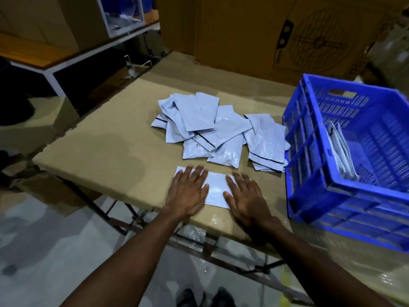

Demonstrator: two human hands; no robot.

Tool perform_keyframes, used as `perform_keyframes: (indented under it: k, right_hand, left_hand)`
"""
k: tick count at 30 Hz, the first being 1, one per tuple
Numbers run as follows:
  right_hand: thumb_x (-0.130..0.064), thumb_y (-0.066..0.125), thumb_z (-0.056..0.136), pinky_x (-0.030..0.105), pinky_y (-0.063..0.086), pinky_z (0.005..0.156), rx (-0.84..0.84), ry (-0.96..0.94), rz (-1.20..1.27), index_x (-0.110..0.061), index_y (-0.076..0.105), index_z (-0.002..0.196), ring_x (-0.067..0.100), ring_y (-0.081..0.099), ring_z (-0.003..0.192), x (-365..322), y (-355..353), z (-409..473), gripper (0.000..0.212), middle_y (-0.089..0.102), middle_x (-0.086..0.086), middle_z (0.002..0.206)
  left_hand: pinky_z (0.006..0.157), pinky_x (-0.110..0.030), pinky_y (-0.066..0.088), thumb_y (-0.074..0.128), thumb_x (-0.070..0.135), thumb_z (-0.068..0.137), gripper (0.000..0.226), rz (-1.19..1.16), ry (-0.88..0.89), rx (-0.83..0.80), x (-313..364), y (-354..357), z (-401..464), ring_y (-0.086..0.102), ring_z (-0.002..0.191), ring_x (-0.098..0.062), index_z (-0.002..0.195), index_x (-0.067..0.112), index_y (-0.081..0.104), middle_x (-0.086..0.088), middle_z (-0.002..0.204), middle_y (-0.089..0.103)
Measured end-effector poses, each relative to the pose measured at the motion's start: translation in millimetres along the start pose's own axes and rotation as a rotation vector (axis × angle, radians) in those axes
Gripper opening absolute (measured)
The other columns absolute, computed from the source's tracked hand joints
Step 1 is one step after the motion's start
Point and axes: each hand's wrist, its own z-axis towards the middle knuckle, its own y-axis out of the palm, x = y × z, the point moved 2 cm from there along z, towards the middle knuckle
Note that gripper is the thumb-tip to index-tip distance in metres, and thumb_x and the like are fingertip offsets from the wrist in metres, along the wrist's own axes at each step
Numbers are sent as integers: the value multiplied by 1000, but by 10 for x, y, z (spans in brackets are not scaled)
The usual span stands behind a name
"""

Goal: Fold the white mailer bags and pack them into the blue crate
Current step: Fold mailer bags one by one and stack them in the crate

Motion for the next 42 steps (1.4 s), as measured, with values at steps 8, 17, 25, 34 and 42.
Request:
perform_keyframes:
  k: [8,17,25,34,42]
  right_hand:
    - [-48,17,102,62,8,118,37,11,-99,-9,38,150,37,21,149,-170,-169,86,65,29,14,160]
    - [-58,18,101,59,24,110,-23,-69,-23,-27,41,150,34,33,143,-341,51,222,62,36,2,158]
    - [-82,6,87,49,-8,121,-112,16,62,-29,-5,158,20,-18,151,192,-30,12,90,-16,2,165]
    - [-44,54,97,58,31,112,221,-459,75,-20,55,124,34,25,148,-28,-100,-8,35,30,11,159]
    - [-17,51,98,49,46,100,341,-413,88,-9,58,100,37,51,127,-93,-263,85,11,53,18,138]
  left_hand:
    - [124,-44,8,-4,64,90,80,25,-123,-65,-160,-71,-53,1,156,-22,161,32,15,8,169,5]
    - [123,-44,10,-2,64,89,81,43,-127,-48,-179,-39,-44,5,155,-21,161,32,17,8,169,9]
    - [123,-45,8,0,65,91,77,29,-109,-46,-195,-51,-51,2,155,-21,161,34,13,8,169,5]
    - [124,-46,3,-2,65,91,77,26,-102,-108,-227,-68,19,-4,155,-19,161,34,6,8,170,2]
    - [117,-50,25,46,64,91,81,-235,98,216,-272,-137,-150,14,155,-19,159,25,27,3,166,25]
